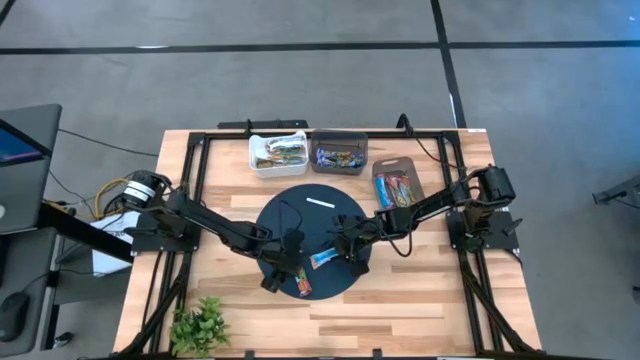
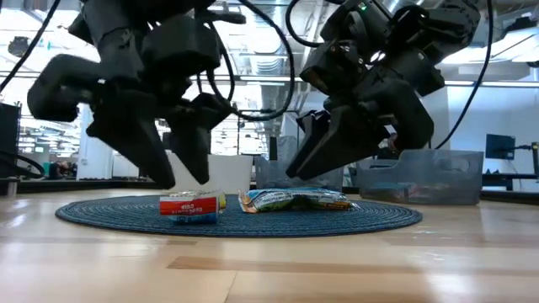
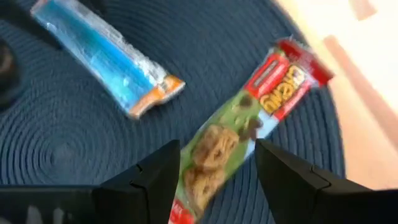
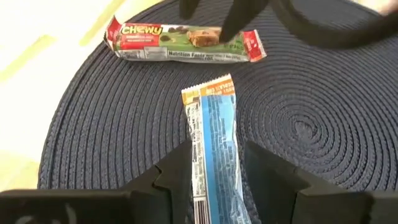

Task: Pick and place Granola Bars by type
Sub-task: Put the red granola bar into the bottom black bin

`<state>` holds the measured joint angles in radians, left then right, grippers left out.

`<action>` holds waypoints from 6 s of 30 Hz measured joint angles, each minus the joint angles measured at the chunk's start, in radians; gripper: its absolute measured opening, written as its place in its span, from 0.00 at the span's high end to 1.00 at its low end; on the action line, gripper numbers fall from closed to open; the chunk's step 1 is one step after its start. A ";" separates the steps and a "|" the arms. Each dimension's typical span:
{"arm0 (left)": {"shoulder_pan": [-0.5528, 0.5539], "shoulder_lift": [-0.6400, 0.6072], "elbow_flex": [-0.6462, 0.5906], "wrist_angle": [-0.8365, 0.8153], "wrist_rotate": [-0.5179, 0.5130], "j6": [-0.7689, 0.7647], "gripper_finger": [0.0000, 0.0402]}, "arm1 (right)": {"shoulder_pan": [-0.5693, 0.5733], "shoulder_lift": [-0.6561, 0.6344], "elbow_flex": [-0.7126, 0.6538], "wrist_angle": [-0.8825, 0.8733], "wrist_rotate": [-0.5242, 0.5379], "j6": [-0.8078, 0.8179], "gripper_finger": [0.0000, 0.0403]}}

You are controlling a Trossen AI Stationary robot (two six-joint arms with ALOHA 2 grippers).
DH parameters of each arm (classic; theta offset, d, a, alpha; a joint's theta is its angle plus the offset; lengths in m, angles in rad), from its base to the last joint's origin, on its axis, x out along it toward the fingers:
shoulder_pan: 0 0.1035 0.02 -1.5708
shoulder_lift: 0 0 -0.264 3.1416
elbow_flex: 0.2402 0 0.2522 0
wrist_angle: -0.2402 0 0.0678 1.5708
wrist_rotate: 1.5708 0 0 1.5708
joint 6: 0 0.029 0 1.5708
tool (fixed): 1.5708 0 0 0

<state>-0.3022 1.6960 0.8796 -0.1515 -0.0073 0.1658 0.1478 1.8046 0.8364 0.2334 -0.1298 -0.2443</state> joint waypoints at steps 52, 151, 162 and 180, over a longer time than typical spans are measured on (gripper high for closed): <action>0.046 0.051 0.005 -0.127 -0.151 -0.295 0.50 | -0.004 0.032 0.003 0.264 0.000 0.025 0.66; 0.048 0.057 -0.006 -0.054 -0.218 -0.327 0.50 | 0.253 0.295 0.259 0.068 0.505 0.041 0.82; 0.050 0.052 -0.059 0.025 -0.214 -0.333 0.50 | 0.282 0.271 0.256 0.055 0.597 -0.040 0.99; 0.050 0.055 -0.061 0.033 -0.209 -0.337 0.50 | 0.336 -0.034 0.258 -0.456 1.067 0.107 1.00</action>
<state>-0.2523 1.7511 0.8188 -0.1188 -0.2165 -0.1711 0.4838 1.7703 1.0947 -0.2231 0.9372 -0.1375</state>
